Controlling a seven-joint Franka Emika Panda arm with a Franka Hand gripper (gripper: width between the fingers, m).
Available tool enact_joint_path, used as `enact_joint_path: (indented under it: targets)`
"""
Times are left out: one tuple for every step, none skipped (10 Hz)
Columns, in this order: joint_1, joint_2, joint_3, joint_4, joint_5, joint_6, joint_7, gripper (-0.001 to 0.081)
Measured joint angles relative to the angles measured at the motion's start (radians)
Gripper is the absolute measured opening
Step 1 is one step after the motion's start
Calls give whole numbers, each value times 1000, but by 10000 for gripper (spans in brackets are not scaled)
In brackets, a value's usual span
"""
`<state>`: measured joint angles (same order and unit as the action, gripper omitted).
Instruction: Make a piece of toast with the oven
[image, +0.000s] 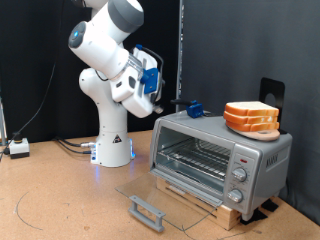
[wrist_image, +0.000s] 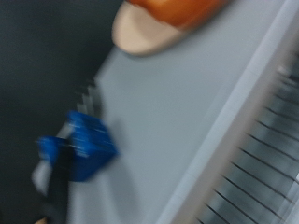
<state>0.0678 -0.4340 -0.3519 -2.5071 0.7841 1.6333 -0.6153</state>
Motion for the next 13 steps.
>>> enact_joint_path:
  targets:
    - [14, -17, -5, 5, 27, -65, -51, 809]
    - [25, -37, -6, 8, 41, -124, -102, 809]
    - [34, -62, -3, 8, 42, -166, -149, 809]
    - [44, -90, 4, 9, 28, -198, -193, 809]
    - [50, -121, 18, 9, 4, -223, -219, 809]
    - [52, -155, 40, 9, -34, -241, -234, 809]
    - [54, -192, 67, 9, -89, -245, -258, 809]
    - [53, -235, 103, 7, -144, -232, -279, 809]
    - [53, -293, 135, -12, -189, -196, -290, 809]
    - [53, -288, 127, -13, -171, -214, -280, 809]
    - [58, -284, 118, -12, -167, -258, -308, 809]
    - [67, -298, 121, -15, -180, -274, -370, 809]
    - [71, -332, 139, -28, -197, -268, -415, 809]
